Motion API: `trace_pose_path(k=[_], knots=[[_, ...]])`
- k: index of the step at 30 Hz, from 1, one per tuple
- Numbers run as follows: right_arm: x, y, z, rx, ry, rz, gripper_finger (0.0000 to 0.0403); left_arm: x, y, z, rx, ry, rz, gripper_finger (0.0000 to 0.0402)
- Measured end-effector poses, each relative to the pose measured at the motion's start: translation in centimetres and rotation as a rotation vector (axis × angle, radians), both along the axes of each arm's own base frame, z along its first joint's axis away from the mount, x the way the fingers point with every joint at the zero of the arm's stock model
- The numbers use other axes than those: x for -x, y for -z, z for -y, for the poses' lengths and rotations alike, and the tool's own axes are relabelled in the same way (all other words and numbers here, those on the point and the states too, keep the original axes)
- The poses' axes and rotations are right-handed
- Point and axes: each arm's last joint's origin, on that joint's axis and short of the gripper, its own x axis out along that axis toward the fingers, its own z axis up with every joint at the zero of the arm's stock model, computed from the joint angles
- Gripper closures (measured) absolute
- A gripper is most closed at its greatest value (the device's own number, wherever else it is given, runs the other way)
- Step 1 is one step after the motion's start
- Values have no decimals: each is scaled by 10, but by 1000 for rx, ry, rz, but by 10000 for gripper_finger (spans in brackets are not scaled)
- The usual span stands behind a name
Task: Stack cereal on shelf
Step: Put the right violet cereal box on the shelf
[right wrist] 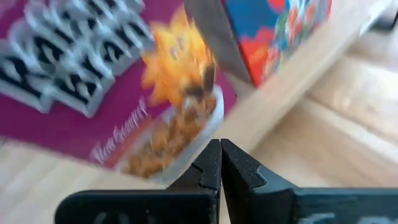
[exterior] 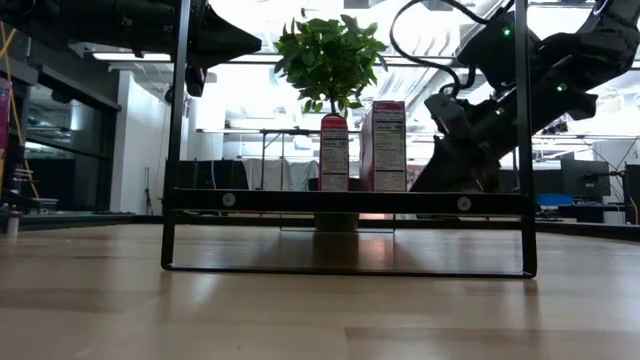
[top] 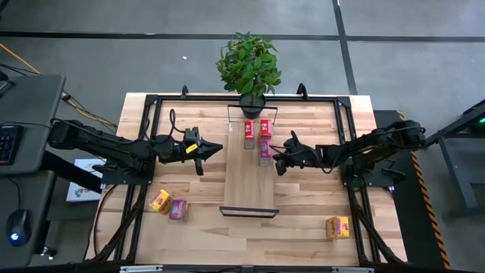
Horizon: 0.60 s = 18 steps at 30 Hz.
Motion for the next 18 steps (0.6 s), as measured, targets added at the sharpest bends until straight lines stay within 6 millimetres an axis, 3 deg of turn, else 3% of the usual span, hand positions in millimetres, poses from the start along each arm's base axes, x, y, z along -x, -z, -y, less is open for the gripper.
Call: trace_pose_path(k=[18], knots=[[-2,-3,-15,-37,-25,54,403,0,0,0,-7,-1,-1,402]])
